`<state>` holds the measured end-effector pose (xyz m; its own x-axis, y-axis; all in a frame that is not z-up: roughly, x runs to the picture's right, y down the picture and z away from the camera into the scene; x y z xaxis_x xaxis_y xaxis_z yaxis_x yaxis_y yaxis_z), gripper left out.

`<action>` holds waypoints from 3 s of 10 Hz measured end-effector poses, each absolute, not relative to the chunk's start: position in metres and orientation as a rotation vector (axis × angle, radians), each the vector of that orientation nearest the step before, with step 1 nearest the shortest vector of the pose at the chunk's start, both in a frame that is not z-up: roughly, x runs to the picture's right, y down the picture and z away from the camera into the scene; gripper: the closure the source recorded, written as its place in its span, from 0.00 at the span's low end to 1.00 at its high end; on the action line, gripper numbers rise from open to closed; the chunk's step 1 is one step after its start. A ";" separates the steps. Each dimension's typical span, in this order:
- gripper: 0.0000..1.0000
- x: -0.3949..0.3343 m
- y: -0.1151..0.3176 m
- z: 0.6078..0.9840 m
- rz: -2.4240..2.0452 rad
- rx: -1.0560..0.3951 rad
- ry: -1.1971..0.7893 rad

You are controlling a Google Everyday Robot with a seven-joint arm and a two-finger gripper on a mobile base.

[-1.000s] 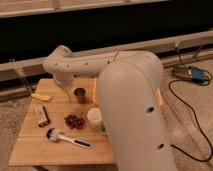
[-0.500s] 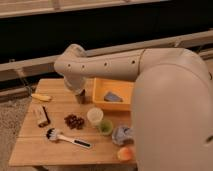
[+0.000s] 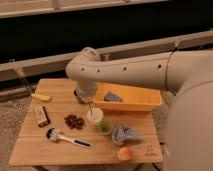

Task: Place fork in paper cup

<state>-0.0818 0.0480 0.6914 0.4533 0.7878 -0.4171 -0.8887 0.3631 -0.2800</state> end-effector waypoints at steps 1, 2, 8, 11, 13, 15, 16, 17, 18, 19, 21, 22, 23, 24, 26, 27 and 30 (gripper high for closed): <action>1.00 -0.079 0.051 0.683 1.089 -0.517 0.234; 1.00 -0.078 0.059 0.670 1.077 -0.543 0.243; 1.00 -0.057 0.126 0.631 0.996 -0.707 0.352; 1.00 -0.044 0.141 0.641 0.965 -0.743 0.373; 1.00 -0.048 0.145 0.650 0.943 -0.763 0.364; 1.00 -0.056 0.148 0.657 0.923 -0.779 0.354; 1.00 -0.061 0.149 0.660 0.908 -0.786 0.348; 1.00 -0.065 0.149 0.663 0.897 -0.789 0.344; 1.00 -0.068 0.149 0.665 0.885 -0.790 0.341; 1.00 -0.069 0.149 0.668 0.873 -0.786 0.343; 1.00 -0.063 0.144 0.674 0.870 -0.766 0.360; 1.00 -0.055 0.139 0.679 0.878 -0.751 0.373; 1.00 -0.050 0.135 0.683 0.882 -0.740 0.383; 1.00 -0.044 0.132 0.686 0.884 -0.729 0.395; 1.00 -0.034 0.131 0.689 0.879 -0.722 0.417; 1.00 -0.032 0.132 0.689 0.873 -0.725 0.424; 0.78 -0.032 0.139 0.689 0.825 -0.757 0.448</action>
